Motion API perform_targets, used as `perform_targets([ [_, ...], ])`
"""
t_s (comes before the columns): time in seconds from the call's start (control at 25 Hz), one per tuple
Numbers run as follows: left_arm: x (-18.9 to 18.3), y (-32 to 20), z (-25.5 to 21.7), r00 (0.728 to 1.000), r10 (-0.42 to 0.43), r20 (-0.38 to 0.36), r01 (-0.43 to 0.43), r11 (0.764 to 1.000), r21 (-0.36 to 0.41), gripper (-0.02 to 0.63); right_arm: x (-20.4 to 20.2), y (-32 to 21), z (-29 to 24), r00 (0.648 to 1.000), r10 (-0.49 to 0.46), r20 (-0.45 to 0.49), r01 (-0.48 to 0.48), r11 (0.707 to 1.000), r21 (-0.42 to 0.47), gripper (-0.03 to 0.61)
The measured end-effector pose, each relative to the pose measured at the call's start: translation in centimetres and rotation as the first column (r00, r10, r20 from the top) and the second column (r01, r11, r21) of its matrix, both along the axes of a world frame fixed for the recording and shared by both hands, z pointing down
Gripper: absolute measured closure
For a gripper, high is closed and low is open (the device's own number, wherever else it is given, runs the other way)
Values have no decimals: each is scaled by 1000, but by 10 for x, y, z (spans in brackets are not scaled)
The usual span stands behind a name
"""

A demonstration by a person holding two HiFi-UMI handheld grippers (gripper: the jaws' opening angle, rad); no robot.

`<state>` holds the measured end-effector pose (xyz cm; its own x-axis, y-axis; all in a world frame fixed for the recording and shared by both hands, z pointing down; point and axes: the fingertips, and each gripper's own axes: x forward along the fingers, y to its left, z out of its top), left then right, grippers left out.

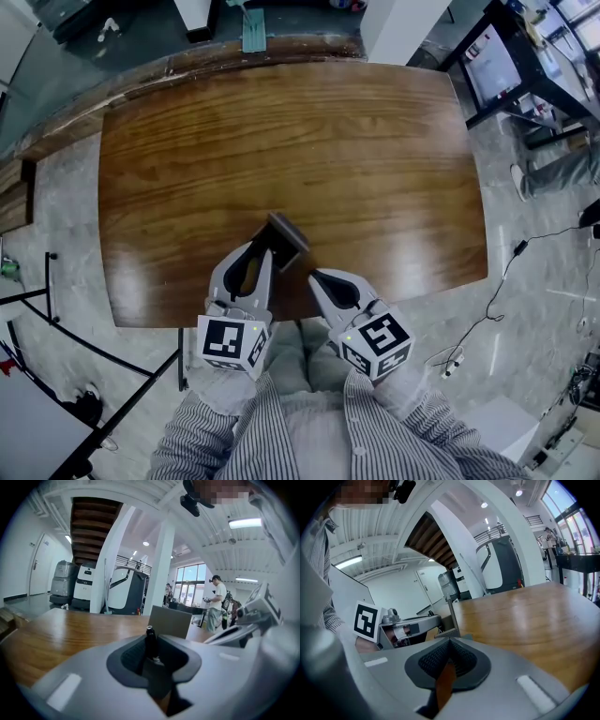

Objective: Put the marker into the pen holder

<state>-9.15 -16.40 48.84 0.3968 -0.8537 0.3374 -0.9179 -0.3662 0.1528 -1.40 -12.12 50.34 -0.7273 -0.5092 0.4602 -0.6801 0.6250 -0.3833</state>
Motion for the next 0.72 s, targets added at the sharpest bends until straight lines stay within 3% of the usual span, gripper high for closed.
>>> perform_targets([
  [0.48, -18, -3, -5, 997, -72, 11, 72, 997, 20, 523, 1, 1, -1, 1000, -10, -5, 10, 1000, 4, 578],
  [0.72, -18, 2, -13, 996, -88, -20, 88, 996, 23, 523, -2, 4, -8, 1000, -24, -3, 24, 999, 27, 578],
])
